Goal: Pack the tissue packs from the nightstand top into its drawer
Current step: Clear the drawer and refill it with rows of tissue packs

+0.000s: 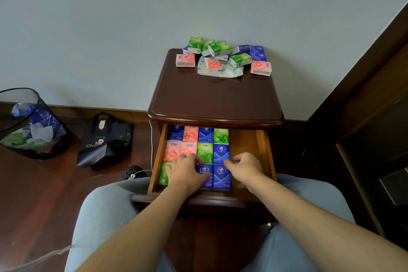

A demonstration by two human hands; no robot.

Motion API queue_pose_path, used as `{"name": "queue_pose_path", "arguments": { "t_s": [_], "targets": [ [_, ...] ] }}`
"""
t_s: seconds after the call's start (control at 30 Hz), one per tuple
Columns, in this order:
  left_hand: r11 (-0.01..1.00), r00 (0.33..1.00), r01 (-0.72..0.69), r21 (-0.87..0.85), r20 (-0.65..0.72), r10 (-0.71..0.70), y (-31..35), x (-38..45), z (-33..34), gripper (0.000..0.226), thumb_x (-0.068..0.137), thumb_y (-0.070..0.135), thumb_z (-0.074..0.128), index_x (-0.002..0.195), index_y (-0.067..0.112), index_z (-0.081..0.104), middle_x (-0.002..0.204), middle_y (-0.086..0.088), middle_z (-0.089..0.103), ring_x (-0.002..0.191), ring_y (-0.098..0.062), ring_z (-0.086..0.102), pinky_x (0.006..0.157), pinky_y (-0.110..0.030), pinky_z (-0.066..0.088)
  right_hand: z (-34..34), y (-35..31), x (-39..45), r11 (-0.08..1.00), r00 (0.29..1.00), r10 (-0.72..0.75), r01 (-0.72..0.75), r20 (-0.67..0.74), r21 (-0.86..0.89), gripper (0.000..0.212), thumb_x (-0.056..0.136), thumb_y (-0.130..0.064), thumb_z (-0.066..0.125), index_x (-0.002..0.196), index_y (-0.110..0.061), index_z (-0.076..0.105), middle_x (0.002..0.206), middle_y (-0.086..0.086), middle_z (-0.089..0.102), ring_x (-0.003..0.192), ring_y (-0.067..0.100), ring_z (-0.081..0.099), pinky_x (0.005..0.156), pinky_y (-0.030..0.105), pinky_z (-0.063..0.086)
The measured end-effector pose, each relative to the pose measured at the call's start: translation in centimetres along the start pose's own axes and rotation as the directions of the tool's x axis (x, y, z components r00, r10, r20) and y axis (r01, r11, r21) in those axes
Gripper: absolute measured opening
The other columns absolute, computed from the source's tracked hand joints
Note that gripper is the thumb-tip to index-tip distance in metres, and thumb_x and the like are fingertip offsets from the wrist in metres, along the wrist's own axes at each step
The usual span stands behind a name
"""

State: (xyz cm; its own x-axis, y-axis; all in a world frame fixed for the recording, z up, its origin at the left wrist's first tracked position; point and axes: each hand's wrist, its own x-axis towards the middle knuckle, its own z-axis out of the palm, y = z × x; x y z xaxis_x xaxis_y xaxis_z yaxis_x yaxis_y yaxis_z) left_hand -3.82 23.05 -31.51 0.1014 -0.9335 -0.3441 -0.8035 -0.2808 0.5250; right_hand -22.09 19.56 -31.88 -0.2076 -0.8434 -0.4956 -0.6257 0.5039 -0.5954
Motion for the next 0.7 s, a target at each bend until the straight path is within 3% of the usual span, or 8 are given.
{"name": "queue_pose_path", "arguments": {
  "t_s": [0.07, 0.17, 0.23, 0.3, 0.37, 0.5, 0.6, 0.7],
  "targets": [
    [0.988, 0.988, -0.108, -0.115, -0.126, 0.094, 1.0, 0.5, -0.8, 0.017, 0.09, 0.045, 0.073, 0.099, 0.037, 0.061, 0.112, 0.011, 0.058, 0.107, -0.013, 0.058, 0.098, -0.043, 0.054, -1.6, -1.5, 0.3, 0.985, 0.995, -0.09, 0.081, -0.054, -0.153, 0.033, 0.094, -0.057, 0.066, 0.099, -0.025, 0.062, 0.1, -0.007, 0.069, 0.092, 0.016, 0.069, 0.077, 0.041, 0.065],
    [0.942, 0.913, -0.309, -0.134, -0.32, 0.254, 3.4, 1.7, -2.6, 0.009, 0.098, 0.036, 0.065, 0.092, 0.033, 0.06, 0.092, 0.015, 0.058, 0.086, -0.005, 0.057, 0.079, -0.033, 0.057, -4.4, -3.6, 0.7, 0.948, 0.958, -0.265, 0.239, -0.107, -0.21, 0.045, 0.095, -0.063, 0.058, 0.079, -0.022, 0.067, 0.081, -0.013, 0.072, 0.08, 0.009, 0.07, 0.067, 0.029, 0.06],
    [0.915, 0.844, -0.396, -0.072, -0.422, 0.332, 5.1, 2.8, -3.8, 0.008, 0.1, 0.035, 0.062, 0.093, 0.031, 0.06, 0.091, 0.016, 0.056, 0.085, -0.006, 0.054, 0.078, -0.031, 0.053, -6.0, -4.9, 1.0, 0.906, 0.889, -0.418, 0.391, -0.186, -0.165, 0.045, 0.098, -0.058, 0.056, 0.076, -0.021, 0.066, 0.073, -0.012, 0.068, 0.074, 0.004, 0.065, 0.057, 0.022, 0.048],
    [0.909, 0.802, -0.417, 0.011, -0.466, 0.374, 6.3, 4.3, -4.6, 0.004, 0.101, 0.031, 0.058, 0.1, 0.029, 0.061, 0.099, 0.012, 0.057, 0.092, -0.01, 0.052, 0.083, -0.034, 0.051, -7.1, -5.7, 1.8, 0.848, 0.805, -0.53, 0.507, -0.265, -0.155, 0.03, 0.101, -0.048, 0.056, 0.087, -0.024, 0.066, 0.086, -0.012, 0.065, 0.086, 0.006, 0.062, 0.065, 0.024, 0.048],
    [0.934, 0.835, -0.345, 0.087, -0.426, 0.348, 7.0, 5.9, -5.0, 0.014, 0.103, 0.032, 0.054, 0.115, 0.028, 0.061, 0.117, 0.005, 0.057, 0.109, -0.018, 0.051, 0.094, -0.038, 0.048, -7.6, -5.7, 3.3, 0.816, 0.758, -0.577, 0.546, -0.305, -0.188, 0.016, 0.101, -0.039, 0.059, 0.108, -0.026, 0.065, 0.111, -0.007, 0.061, 0.11, 0.013, 0.054, 0.085, 0.026, 0.047],
    [0.96, 0.939, -0.151, 0.234, -0.27, 0.213, 7.2, 8.3, -5.0, 0.053, 0.108, 0.043, 0.036, 0.159, 0.025, 0.032, 0.163, -0.005, 0.03, 0.15, -0.027, 0.026, 0.12, -0.047, 0.025, -8.3, -4.6, 6.7, 0.8, 0.765, -0.597, 0.541, -0.243, -0.261, 0.046, 0.102, -0.036, 0.059, 0.144, -0.02, 0.05, 0.15, 0.002, 0.043, 0.141, 0.022, 0.036, 0.11, 0.03, 0.033],
    [0.904, 0.953, -0.088, 0.419, -0.23, 0.199, 7.1, 10.0, -4.6, 0.064, 0.109, 0.049, 0.016, 0.166, 0.022, 0.002, 0.174, -0.007, 0.004, 0.16, -0.027, 0.003, 0.127, -0.051, 0.007, -9.1, -5.3, 9.6, 0.797, 0.755, -0.593, 0.504, -0.279, -0.332, 0.062, 0.101, -0.039, 0.06, 0.155, -0.015, 0.039, 0.162, 0.005, 0.031, 0.149, 0.026, 0.03, 0.119, 0.038, 0.031],
    [0.904, 0.968, -0.08, 0.42, -0.183, 0.171, 7.9, 12.0, -4.2, 0.07, 0.107, 0.052, 0.009, 0.165, 0.017, -0.011, 0.174, -0.01, -0.01, 0.16, -0.029, -0.009, 0.129, -0.051, -0.002, -9.8, -7.2, 12.9, 0.802, 0.759, -0.576, 0.454, -0.303, -0.388, 0.079, 0.098, -0.046, 0.062, 0.161, -0.018, 0.025, 0.168, 0.008, 0.017, 0.151, 0.033, 0.026, 0.119, 0.044, 0.032]
  ]
}}
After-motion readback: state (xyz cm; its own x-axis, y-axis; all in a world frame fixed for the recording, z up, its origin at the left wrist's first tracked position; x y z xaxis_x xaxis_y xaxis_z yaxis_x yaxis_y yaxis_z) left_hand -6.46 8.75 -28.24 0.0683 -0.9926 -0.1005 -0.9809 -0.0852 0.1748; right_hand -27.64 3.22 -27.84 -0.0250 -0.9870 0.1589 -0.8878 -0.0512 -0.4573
